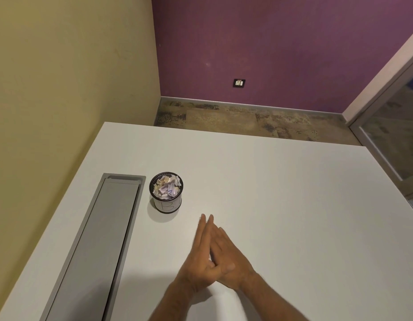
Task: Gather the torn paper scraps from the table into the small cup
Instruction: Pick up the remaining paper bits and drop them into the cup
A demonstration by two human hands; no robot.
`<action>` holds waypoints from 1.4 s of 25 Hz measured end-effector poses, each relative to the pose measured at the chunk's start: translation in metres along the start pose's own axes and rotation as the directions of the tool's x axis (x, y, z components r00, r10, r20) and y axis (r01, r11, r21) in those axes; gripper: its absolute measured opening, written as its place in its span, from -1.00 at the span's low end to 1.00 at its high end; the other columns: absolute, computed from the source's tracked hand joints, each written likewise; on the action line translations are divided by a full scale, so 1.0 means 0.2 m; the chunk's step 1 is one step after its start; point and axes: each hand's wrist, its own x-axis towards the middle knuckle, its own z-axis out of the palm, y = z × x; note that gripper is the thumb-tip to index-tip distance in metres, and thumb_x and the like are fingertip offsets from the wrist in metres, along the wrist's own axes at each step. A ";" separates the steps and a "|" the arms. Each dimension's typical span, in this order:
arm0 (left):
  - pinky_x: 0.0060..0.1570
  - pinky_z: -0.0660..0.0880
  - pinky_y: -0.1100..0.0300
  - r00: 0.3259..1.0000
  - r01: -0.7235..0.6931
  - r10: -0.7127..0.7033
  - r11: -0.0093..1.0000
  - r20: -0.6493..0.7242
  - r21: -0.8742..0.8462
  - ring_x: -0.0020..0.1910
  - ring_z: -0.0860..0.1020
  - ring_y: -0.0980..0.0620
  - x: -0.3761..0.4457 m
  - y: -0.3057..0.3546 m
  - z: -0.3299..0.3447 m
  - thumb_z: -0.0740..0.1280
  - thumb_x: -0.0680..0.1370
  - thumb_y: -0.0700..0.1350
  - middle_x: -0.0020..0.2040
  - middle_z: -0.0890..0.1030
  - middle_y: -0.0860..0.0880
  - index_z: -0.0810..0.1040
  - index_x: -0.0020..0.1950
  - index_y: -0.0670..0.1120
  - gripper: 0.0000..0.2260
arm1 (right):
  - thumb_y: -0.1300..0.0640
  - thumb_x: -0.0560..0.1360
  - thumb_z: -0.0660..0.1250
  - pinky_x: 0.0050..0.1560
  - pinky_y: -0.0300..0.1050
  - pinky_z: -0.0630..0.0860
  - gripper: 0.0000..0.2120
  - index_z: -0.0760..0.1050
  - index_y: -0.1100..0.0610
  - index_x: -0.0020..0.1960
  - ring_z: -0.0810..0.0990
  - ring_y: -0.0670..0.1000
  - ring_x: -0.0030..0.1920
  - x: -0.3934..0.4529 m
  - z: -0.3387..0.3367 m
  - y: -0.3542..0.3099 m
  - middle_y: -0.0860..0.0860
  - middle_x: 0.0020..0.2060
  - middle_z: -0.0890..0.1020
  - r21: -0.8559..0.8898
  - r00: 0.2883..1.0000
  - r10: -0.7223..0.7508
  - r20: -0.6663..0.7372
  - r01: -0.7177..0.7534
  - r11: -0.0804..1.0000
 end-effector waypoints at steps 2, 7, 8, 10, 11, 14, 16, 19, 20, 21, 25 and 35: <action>0.43 0.06 0.46 0.992 -0.003 -0.013 0.992 -0.127 -0.126 0.57 -0.06 0.16 -0.01 0.00 0.00 0.39 0.42 0.15 0.60 -0.05 0.11 -0.07 0.57 0.08 -0.13 | -0.05 0.56 0.21 0.54 0.04 0.09 -0.30 -0.07 0.03 0.57 -0.01 -0.10 0.56 -0.05 -0.03 -0.01 -0.08 0.58 0.01 0.298 0.990 0.105 -0.097 -0.072 0.952; 0.53 0.12 0.00 0.966 -0.012 0.056 0.985 -0.251 0.173 0.56 0.11 0.13 -0.09 -0.09 -0.09 0.36 0.46 -0.07 0.56 0.19 0.16 0.15 0.55 0.03 -0.30 | -0.17 0.56 0.20 0.55 -0.09 0.02 -0.25 -0.14 -0.03 0.57 -0.04 -0.11 0.56 -0.24 -0.07 0.00 -0.11 0.58 -0.03 0.462 0.890 0.384 -0.247 -0.240 0.854; 0.51 0.14 -0.12 0.963 -0.061 0.162 0.908 -0.213 0.416 0.57 0.10 0.05 -0.12 -0.13 -0.11 0.33 0.51 -0.02 0.57 0.20 0.07 0.22 0.54 -0.06 -0.38 | -0.24 0.56 0.14 0.56 -0.04 -0.09 -0.22 -0.20 0.01 0.57 -0.15 -0.08 0.57 -0.28 -0.05 0.00 -0.08 0.58 -0.15 0.311 0.900 0.377 -0.217 -0.302 0.901; 0.43 0.20 -0.28 0.968 -0.120 0.241 0.672 -0.063 0.731 0.56 0.11 -0.15 -0.16 -0.18 -0.11 0.22 0.59 0.13 0.55 0.23 -0.15 0.33 0.47 -0.22 -0.43 | -0.38 0.54 -0.03 0.53 0.09 -0.25 -0.15 -0.29 0.12 0.55 -0.28 0.03 0.56 -0.34 0.00 0.01 0.01 0.54 -0.31 -0.015 0.905 0.404 -0.132 -0.410 0.912; 0.42 0.20 -0.31 0.981 -0.093 0.193 0.608 -0.034 0.788 0.56 0.12 -0.19 -0.17 -0.19 -0.11 0.19 0.59 0.23 0.54 0.23 -0.19 0.33 0.47 -0.23 -0.36 | -0.42 0.52 -0.09 0.51 0.17 -0.25 -0.12 -0.26 0.17 0.55 -0.26 0.09 0.56 -0.36 0.03 -0.01 0.07 0.55 -0.29 -0.131 0.899 0.427 -0.097 -0.437 0.890; 0.45 0.12 -0.33 0.996 0.009 0.071 0.557 -0.058 0.830 0.56 0.12 -0.16 -0.15 -0.16 -0.09 0.11 0.51 0.42 0.56 0.20 -0.15 0.24 0.52 -0.17 -0.19 | -0.43 0.51 -0.08 0.47 0.31 -0.13 -0.11 -0.07 0.23 0.55 -0.10 0.17 0.56 -0.33 0.05 -0.04 0.13 0.56 -0.07 -0.236 0.897 0.440 -0.037 -0.436 0.868; 0.45 0.12 -0.34 0.997 0.004 0.064 0.545 -0.047 0.838 0.56 0.13 -0.16 -0.15 -0.15 -0.09 0.09 0.52 0.42 0.56 0.19 -0.16 0.22 0.53 -0.16 -0.20 | -0.45 0.50 -0.12 0.48 0.29 -0.17 -0.10 -0.16 0.20 0.56 -0.22 0.14 0.56 -0.29 0.03 -0.02 0.10 0.56 -0.16 -0.245 0.916 0.400 -0.005 -0.389 0.888; 0.48 0.08 -0.30 0.998 -0.029 0.060 0.610 -0.010 0.792 0.56 0.11 -0.16 -0.15 -0.15 -0.11 0.11 0.55 0.35 0.57 0.15 -0.14 0.21 0.53 -0.16 -0.26 | -0.48 0.45 -0.12 0.51 0.18 -0.31 -0.06 -0.27 0.14 0.56 -0.35 0.05 0.54 -0.24 -0.04 0.01 0.03 0.55 -0.28 -0.197 0.932 0.361 0.041 -0.347 0.917; 0.52 0.02 -0.21 0.999 -0.011 0.039 0.650 -0.019 0.760 0.57 0.11 -0.12 -0.13 -0.13 -0.13 0.14 0.54 0.34 0.58 0.14 -0.08 0.19 0.55 -0.12 -0.27 | -0.46 0.44 -0.03 0.53 0.11 -0.27 -0.05 -0.21 0.13 0.57 -0.27 0.04 0.56 -0.23 -0.07 0.01 0.01 0.57 -0.20 -0.165 0.932 0.360 0.033 -0.350 0.922; 0.54 -0.01 -0.06 1.000 0.027 -0.020 0.691 -0.019 0.722 0.56 0.14 -0.08 -0.11 -0.10 -0.15 0.19 0.50 0.33 0.58 0.14 -0.01 0.16 0.56 -0.05 -0.25 | -0.40 0.40 0.10 0.55 0.03 -0.15 -0.06 -0.10 0.11 0.57 -0.10 0.05 0.57 -0.22 -0.10 0.01 0.00 0.58 -0.05 -0.132 0.935 0.354 0.009 -0.350 0.927; 0.25 0.37 0.11 0.979 0.120 -0.201 0.701 0.034 0.703 0.30 0.33 -0.01 0.02 0.01 -0.14 0.36 0.36 0.26 0.38 0.32 0.08 0.17 0.51 0.08 -0.21 | -0.17 0.27 0.32 0.18 -0.10 0.48 -0.14 0.14 0.02 0.50 0.41 0.01 0.28 -0.14 -0.18 -0.02 -0.08 0.36 0.34 -0.023 0.937 0.348 0.017 -0.347 0.937; 0.01 0.46 0.22 0.963 0.259 -0.261 0.814 -0.072 0.520 0.03 0.54 0.00 0.09 0.02 -0.09 0.39 0.50 -0.03 0.07 0.49 -0.01 0.58 0.09 0.03 -0.82 | 0.08 0.48 0.31 -0.11 -0.22 0.46 -0.84 0.64 0.01 0.01 0.56 -0.02 -0.10 0.00 -0.21 -0.05 -0.02 -0.06 0.56 0.047 0.910 0.414 -0.008 -0.413 0.910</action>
